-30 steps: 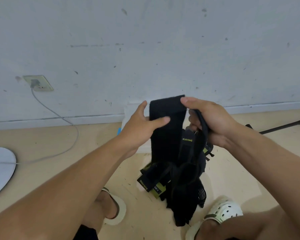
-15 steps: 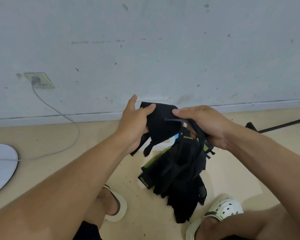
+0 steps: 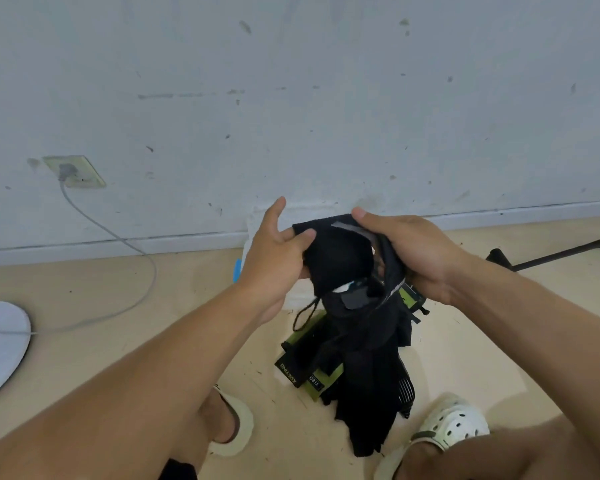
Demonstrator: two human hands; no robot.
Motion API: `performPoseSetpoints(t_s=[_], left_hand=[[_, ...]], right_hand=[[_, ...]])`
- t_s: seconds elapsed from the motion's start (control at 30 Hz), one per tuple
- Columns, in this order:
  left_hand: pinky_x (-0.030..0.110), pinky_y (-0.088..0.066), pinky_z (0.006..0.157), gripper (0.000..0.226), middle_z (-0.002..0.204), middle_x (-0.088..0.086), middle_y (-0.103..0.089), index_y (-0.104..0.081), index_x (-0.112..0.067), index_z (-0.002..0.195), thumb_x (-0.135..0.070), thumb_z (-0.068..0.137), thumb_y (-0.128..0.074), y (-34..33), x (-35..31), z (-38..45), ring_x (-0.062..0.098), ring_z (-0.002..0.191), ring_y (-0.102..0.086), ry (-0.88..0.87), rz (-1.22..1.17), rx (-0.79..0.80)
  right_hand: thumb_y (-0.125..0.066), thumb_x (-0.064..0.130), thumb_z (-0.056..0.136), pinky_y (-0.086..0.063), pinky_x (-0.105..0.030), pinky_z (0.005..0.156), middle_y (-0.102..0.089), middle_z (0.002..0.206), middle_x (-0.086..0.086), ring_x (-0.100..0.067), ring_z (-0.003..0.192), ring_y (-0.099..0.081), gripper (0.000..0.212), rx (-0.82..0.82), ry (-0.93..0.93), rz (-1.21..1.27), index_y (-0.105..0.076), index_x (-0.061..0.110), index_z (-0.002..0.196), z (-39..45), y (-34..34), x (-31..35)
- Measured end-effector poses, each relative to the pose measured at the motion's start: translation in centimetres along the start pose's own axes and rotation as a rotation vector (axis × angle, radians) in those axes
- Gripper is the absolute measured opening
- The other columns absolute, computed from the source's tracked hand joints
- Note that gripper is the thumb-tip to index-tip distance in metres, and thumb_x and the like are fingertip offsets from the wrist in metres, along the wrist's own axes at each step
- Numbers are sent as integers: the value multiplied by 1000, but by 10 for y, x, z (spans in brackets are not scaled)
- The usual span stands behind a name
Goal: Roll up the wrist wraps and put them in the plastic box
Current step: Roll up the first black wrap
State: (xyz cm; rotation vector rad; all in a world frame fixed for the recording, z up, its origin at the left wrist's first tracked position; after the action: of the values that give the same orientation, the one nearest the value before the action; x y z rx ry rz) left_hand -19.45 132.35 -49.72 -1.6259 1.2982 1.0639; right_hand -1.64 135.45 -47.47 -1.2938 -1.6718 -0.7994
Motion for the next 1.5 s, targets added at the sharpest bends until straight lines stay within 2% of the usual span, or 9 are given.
performPoseSetpoints(t_s=[0.2,0.33,0.63,0.8,1.07,1.17,1.27,1.37,1.5], left_hand=[[41,-65,82,72,123,9,-72,-22,-33,163,-3,106,-55,2,0,1,24,105,-76,20,-109,-42],[43,-65,83,73,129,12,-69,-20,-31,163,0,106,-53,1,0,2,29,109,-75,39,-183,-54],[40,-66,77,71,119,7,-69,-21,-29,163,1,106,-52,1,-4,2,28,106,-75,0,-224,-82],[37,-66,78,68,122,8,-69,-26,-30,161,0,106,-53,3,-3,2,19,94,-76,-18,-201,-92],[45,-59,99,63,134,11,-65,-32,-33,158,-1,107,-50,2,1,2,25,113,-71,-12,-211,-144],[48,-56,104,63,144,12,-58,-34,-38,157,-4,108,-50,-1,5,0,26,120,-68,-12,-184,-154],[47,-56,105,63,135,9,-64,-36,-38,157,-2,107,-50,-3,5,-2,24,119,-69,-24,-193,-153],[43,-59,100,65,117,0,-73,-34,-40,157,0,107,-49,-2,0,-4,19,110,-72,-99,-88,-188],[36,-56,103,73,123,-1,-73,-27,-46,159,0,106,-48,4,-5,-3,11,111,-70,-198,147,-248]], right_hand=[[-61,49,99,-57,-33,92,-81,100,-6,-19,96,-78,41,14,51,-100,-81,13,104,-1,-4,-4],[-62,43,101,-56,-33,94,-81,104,-4,-20,102,-77,32,45,59,-161,-78,17,112,1,-4,-10],[-68,38,98,-60,-38,93,-81,102,-5,-23,97,-78,25,55,52,-228,-75,18,113,4,-4,-16],[-68,38,98,-59,-40,96,-81,101,-6,-23,97,-78,25,87,58,-267,-74,21,114,2,-5,-15],[-72,41,94,-59,-47,97,-78,96,-18,-32,93,-76,19,5,149,-361,-74,26,105,-4,-10,-12],[-75,34,93,-61,-45,92,-80,92,-14,-29,88,-78,19,-5,154,-338,-73,21,106,-6,-14,-12],[-78,30,92,-63,-46,88,-80,88,-11,-25,83,-79,22,-10,159,-318,-71,21,111,-8,-17,-11],[-79,31,90,-61,-44,92,-80,84,-7,-22,82,-79,41,-56,193,-344,-64,30,128,-8,-16,-7],[-79,28,91,-55,-45,103,-80,88,-12,-22,88,-79,51,-29,160,-282,-59,31,138,-4,-15,-5]])
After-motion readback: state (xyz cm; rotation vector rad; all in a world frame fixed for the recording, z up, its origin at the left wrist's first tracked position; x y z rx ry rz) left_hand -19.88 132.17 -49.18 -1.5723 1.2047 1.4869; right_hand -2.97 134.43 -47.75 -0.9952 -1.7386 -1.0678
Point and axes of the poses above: each hand's wrist, its own z-axis towards the middle knuckle, its own y-axis out of the back of the hand, x = y × z, the point moved 3 cm from there along z, towards the middle knuckle
